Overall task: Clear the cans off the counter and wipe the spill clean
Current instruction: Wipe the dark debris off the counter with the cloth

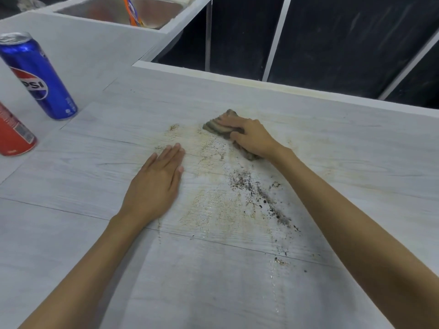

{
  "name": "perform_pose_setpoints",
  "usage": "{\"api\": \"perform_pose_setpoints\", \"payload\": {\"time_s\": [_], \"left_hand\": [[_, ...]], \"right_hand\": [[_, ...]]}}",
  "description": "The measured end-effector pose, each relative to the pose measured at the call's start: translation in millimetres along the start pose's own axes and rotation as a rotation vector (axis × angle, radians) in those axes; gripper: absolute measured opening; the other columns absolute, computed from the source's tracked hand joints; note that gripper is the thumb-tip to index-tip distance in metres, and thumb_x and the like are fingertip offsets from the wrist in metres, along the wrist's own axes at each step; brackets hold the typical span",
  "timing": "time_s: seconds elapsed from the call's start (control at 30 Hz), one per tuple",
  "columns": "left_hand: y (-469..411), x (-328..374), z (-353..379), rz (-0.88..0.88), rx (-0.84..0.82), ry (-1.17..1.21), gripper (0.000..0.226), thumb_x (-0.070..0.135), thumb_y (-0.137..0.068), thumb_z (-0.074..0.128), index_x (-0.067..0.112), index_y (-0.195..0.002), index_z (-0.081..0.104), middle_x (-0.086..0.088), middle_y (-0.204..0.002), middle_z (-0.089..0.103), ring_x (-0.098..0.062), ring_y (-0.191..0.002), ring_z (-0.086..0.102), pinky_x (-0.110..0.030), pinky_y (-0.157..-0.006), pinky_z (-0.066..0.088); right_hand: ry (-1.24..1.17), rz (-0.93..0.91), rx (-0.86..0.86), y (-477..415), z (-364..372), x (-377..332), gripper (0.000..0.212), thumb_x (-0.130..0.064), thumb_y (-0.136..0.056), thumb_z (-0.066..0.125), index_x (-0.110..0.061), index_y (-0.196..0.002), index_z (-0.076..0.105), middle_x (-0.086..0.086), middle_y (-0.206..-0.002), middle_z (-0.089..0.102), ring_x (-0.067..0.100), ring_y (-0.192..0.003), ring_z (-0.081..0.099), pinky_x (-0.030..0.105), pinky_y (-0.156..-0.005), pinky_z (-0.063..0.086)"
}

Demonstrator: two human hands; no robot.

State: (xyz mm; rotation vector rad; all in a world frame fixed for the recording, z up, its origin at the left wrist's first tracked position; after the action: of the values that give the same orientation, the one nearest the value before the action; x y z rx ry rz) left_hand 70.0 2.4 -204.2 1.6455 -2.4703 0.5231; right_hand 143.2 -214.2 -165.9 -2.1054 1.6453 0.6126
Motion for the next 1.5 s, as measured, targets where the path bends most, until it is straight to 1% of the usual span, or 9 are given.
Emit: {"api": "perform_pose_setpoints", "payload": {"time_s": [0.1,0.23,0.4,0.7,0.87,1.1,1.27,1.4,1.5], "left_hand": [[0.7,-0.3,0.3,0.004,-0.005,-0.006,0.058,0.036,-0.092,0.011,0.017,-0.146,0.022,0.004,-0.155,0.019,0.002,-0.138,0.009,-0.02,-0.114,0.001],[1.0,-1.1,0.4,0.014,-0.01,-0.016,0.058,0.035,-0.092,0.012,0.014,-0.145,0.024,0.001,-0.154,0.021,-0.008,-0.142,0.015,-0.023,-0.115,0.004],[0.9,0.8,-2.1,0.007,-0.029,-0.02,0.06,0.036,-0.091,0.009,0.015,-0.146,0.021,0.003,-0.155,0.017,-0.007,-0.143,0.011,-0.021,-0.114,0.0],[1.3,0.7,-2.5,0.005,-0.03,-0.026,0.06,0.036,-0.091,0.01,0.015,-0.146,0.022,0.003,-0.155,0.017,-0.007,-0.144,0.012,-0.02,-0.113,0.0],[1.4,0.9,-3.1,0.0,-0.033,-0.03,0.06,0.036,-0.091,0.01,0.015,-0.146,0.022,0.003,-0.155,0.018,-0.008,-0.144,0.013,-0.02,-0.112,0.001],[0.6,0.9,-2.2,-0.003,-0.046,-0.034,0.062,0.037,-0.09,0.008,0.015,-0.146,0.021,0.003,-0.156,0.017,-0.007,-0.144,0.011,-0.021,-0.114,0.001],[-0.4,0.1,-1.8,0.001,-0.048,-0.038,0.061,0.036,-0.09,0.008,0.016,-0.146,0.02,0.003,-0.156,0.016,-0.007,-0.144,0.011,-0.021,-0.114,0.0],[0.2,-0.8,-1.1,0.001,-0.038,-0.025,0.06,0.036,-0.091,0.009,0.016,-0.146,0.021,0.003,-0.155,0.018,-0.007,-0.144,0.012,-0.021,-0.114,0.001],[-0.6,-1.2,-0.6,0.004,-0.031,-0.023,0.059,0.035,-0.091,0.01,0.016,-0.146,0.022,0.003,-0.155,0.019,-0.007,-0.144,0.013,-0.021,-0.114,0.002]], "right_hand": [[-0.073,-0.068,-0.088,38.6,7.4,-13.4,0.05,-0.001,-0.086,0.049,-0.025,-0.131,0.051,-0.002,-0.143,0.047,0.019,-0.124,0.052,0.039,-0.105,0.042],[-0.183,-0.095,-0.17,93.8,14.4,-26.9,0.048,0.004,-0.083,0.05,-0.023,-0.121,0.061,-0.006,-0.134,0.055,0.003,-0.13,0.042,0.019,-0.11,0.032],[-0.43,0.068,-0.115,84.8,-22.4,-20.8,0.036,0.003,-0.092,0.044,-0.015,-0.12,0.058,-0.019,-0.096,0.069,-0.012,-0.055,0.06,0.004,-0.054,0.047],[-0.002,0.085,0.021,-7.5,-2.0,-7.1,0.046,-0.005,-0.092,0.043,-0.018,-0.136,0.046,0.009,-0.133,0.051,0.024,-0.108,0.056,0.024,-0.091,0.039],[-0.1,0.006,-0.062,37.8,7.2,-23.4,0.047,-0.001,-0.092,0.042,-0.022,-0.133,0.049,-0.014,-0.101,0.059,-0.005,-0.054,0.056,0.011,-0.062,0.05],[-0.24,-0.088,-0.271,103.5,10.5,-25.5,0.043,0.002,-0.088,0.046,-0.026,-0.118,0.062,-0.011,-0.131,0.056,0.007,-0.131,0.043,0.026,-0.112,0.03],[-0.4,0.078,-0.014,58.6,-34.8,-21.2,0.034,-0.006,-0.097,0.039,-0.016,-0.127,0.052,-0.033,-0.055,0.061,-0.02,-0.053,0.056,0.0,-0.052,0.044],[-0.203,0.11,0.031,2.3,-12.6,-19.6,0.037,-0.01,-0.097,0.04,-0.013,-0.131,0.051,0.0,-0.133,0.057,0.008,-0.118,0.053,0.028,-0.106,0.039],[0.027,0.042,-0.012,-10.2,12.8,-15.0,0.044,-0.006,-0.093,0.041,-0.02,-0.134,0.049,0.006,-0.147,0.041,0.026,-0.133,0.04,0.035,-0.111,0.028]]}}
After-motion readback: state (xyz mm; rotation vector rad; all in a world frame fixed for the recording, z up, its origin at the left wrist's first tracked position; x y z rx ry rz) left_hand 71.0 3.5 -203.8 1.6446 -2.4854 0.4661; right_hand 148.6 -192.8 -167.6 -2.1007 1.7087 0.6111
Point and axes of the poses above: each hand's wrist, its own y-axis away from the middle knuckle, its own z-axis out of the palm, x = y × z, the point moved 3 cm from there along -y, towards the middle knuckle
